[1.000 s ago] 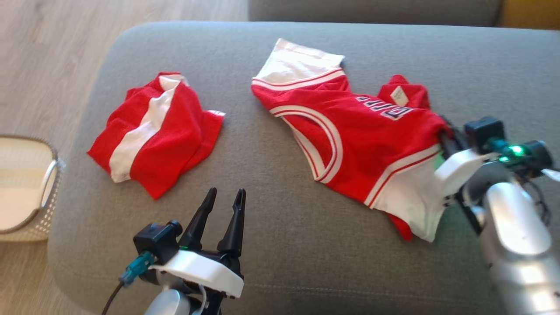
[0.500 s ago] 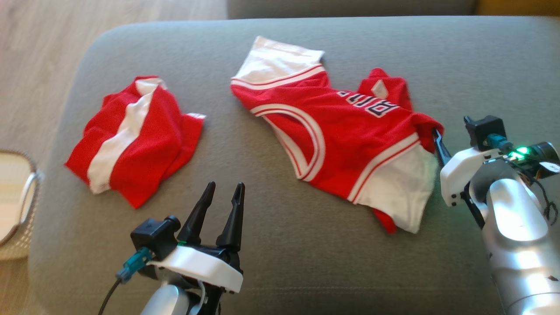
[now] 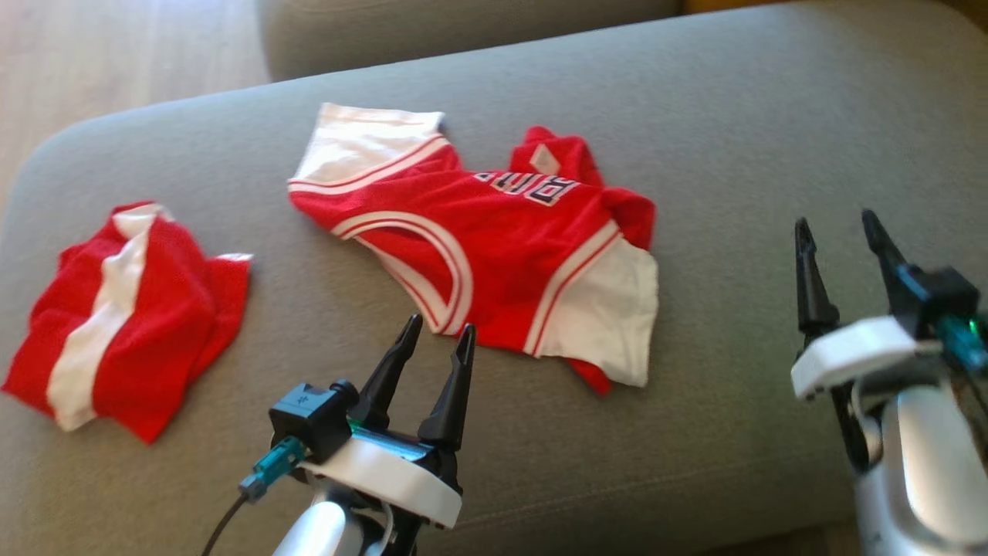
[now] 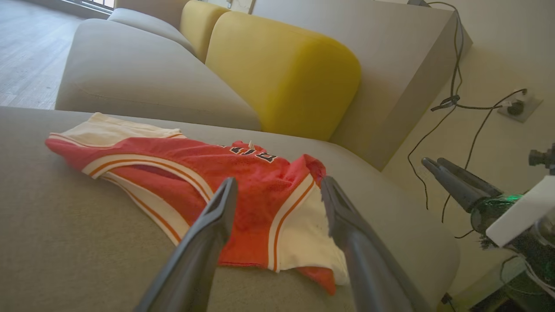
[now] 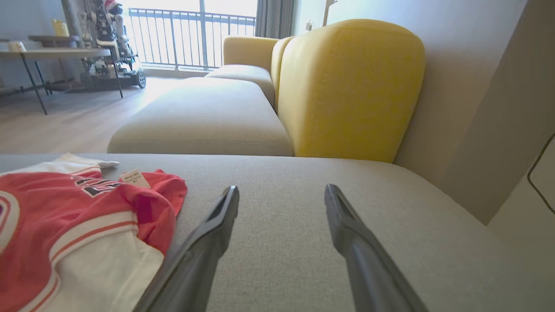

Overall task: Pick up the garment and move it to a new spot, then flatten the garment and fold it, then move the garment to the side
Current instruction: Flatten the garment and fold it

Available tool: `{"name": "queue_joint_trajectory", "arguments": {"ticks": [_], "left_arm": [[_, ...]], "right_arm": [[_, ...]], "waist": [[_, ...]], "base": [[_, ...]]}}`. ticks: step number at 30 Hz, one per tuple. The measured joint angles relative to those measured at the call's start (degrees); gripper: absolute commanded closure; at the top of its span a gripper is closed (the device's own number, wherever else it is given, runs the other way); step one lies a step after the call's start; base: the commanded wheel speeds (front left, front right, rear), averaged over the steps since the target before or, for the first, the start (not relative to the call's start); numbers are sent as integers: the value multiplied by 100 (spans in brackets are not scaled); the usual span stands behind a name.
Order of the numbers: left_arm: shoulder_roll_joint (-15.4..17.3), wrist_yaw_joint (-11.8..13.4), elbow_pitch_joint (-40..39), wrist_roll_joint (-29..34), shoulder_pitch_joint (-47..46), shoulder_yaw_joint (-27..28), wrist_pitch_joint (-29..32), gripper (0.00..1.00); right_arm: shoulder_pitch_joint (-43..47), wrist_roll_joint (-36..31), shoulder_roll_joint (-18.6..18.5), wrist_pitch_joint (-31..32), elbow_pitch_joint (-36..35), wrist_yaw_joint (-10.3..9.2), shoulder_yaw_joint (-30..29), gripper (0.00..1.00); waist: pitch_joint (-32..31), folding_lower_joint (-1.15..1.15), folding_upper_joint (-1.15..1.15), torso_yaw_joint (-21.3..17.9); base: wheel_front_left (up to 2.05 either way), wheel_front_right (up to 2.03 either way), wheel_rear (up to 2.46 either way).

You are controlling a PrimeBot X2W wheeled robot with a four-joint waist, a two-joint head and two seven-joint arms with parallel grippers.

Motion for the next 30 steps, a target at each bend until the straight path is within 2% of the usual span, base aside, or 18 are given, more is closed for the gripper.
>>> {"name": "queue_joint_trajectory", "arguments": {"ticks": [4, 5, 6, 11, 17, 26, 30], "left_arm": [[1, -65, 141, 97, -20, -86, 0, 0], [2, -90, 192, 141, -27, -103, 0, 0], [43, -199, 314, 448, -77, -243, 0, 0], [155, -394, 560, 1233, -467, -756, 0, 0], [356, -446, 1176, 2007, -1035, -1408, 0, 0], [330, -445, 1962, 2537, -1733, -1830, 0, 0], [288, -323, 2303, 2806, -1997, -1983, -1, 0]], "right_arm": [[796, 949, 35, -86, -834, 0, 339, 0], [959, 1053, 60, -91, -970, 0, 366, 0], [1190, 1120, 64, -119, -1203, 0, 388, 0], [1250, 1169, 64, -138, -1603, 0, 563, 0], [1252, 1322, 64, -137, -1668, -1, 675, 0], [1251, 1483, 65, -140, -1664, -1, 775, 0], [1240, 1499, 65, -162, -1714, -1, 782, 0]], "waist": [[92, 0, 0, -282], [116, 0, 0, -350], [168, 0, 0, -485], [294, 0, 0, -817], [462, 0, 0, -1185], [722, 0, 0, -1567], [828, 0, 0, -1713]], "base": [[0, 0, 0], [0, 0, 0], [0, 0, 0], [0, 0, 0], [0, 0, 0], [0, 0, 0], [0, 0, 0]]}}
